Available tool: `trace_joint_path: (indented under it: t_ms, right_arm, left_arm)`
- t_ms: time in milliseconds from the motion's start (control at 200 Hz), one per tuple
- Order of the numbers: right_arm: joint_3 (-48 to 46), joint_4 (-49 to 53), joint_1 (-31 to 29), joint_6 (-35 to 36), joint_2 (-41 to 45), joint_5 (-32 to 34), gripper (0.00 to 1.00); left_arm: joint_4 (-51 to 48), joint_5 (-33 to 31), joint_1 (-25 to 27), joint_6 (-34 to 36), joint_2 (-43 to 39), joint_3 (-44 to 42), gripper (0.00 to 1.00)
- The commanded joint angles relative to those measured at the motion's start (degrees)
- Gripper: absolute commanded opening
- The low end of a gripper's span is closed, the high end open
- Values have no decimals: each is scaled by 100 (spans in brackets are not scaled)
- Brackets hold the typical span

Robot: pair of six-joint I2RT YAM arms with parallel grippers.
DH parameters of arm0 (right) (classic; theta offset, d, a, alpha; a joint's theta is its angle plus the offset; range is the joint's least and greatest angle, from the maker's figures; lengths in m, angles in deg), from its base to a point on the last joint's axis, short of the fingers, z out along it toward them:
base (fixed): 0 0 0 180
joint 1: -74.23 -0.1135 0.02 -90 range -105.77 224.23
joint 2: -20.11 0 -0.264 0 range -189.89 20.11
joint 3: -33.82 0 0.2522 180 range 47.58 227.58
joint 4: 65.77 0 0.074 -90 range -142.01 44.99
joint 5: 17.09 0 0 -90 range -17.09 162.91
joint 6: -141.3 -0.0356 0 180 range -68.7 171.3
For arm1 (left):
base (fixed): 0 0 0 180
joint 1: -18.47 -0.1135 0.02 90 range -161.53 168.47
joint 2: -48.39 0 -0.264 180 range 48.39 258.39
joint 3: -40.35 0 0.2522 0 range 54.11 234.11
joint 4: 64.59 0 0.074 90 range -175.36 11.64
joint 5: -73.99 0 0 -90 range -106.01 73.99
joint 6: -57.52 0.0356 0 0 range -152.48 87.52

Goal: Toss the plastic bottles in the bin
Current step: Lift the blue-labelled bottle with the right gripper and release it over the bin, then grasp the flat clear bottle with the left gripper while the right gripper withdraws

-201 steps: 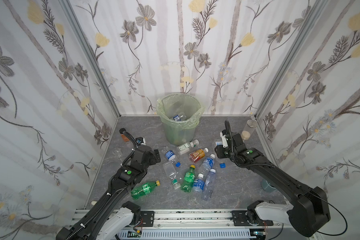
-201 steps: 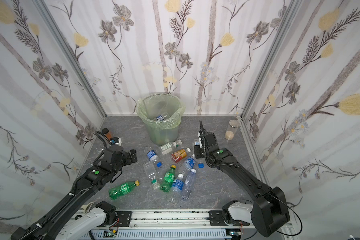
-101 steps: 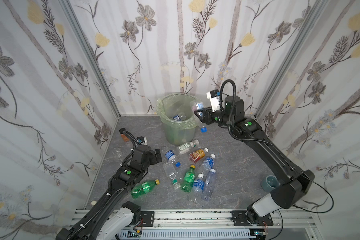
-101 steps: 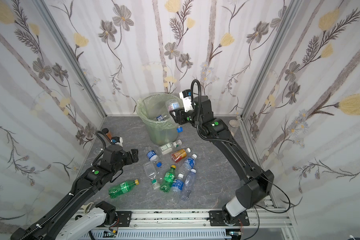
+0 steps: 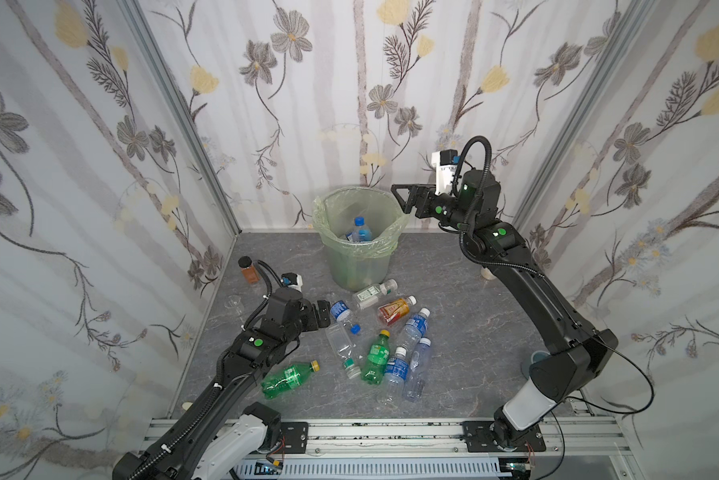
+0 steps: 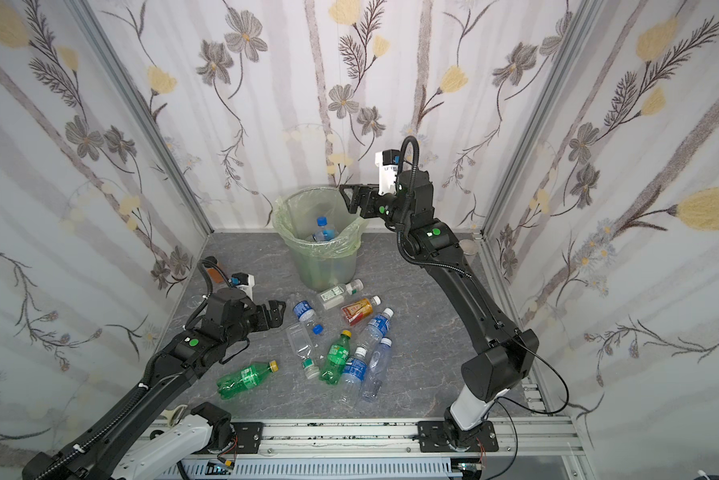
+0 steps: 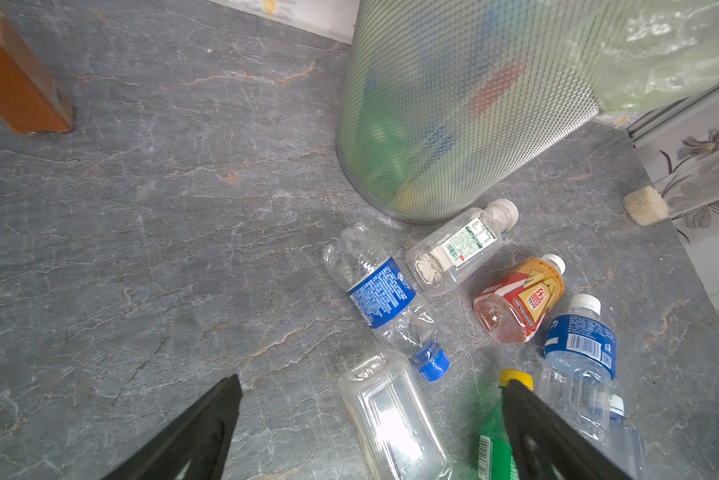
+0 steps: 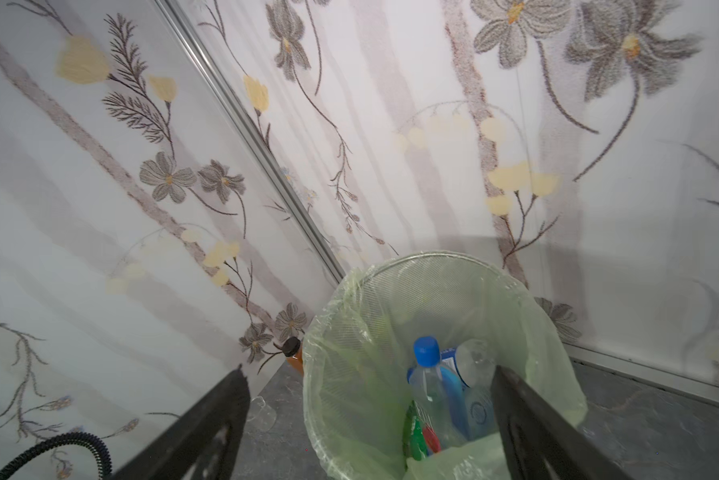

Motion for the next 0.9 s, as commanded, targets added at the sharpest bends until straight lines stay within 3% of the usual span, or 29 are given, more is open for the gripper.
trace_joint_path:
  t_ms: [0,150,425,645,894]
  right_arm:
    - [-393,208,4,311,263,46,91]
    - [-1341,277,3,527,770,-9,90]
    - [-3352,299,77,699,1702,702,91]
    - [-4184,243,165,547,2026,849,91]
    - [-4514,154,232,562,2008,859,92]
  left_arm:
    - [106,301,-2,-95,70,96,100]
    - [89,274,-1,-257,193,101,100]
    - [83,574,50,-711,580,-103,100]
    - [76,279,627,-1227,776,-371,100]
    - [97,-586,1525,-1888,1482,-463,99]
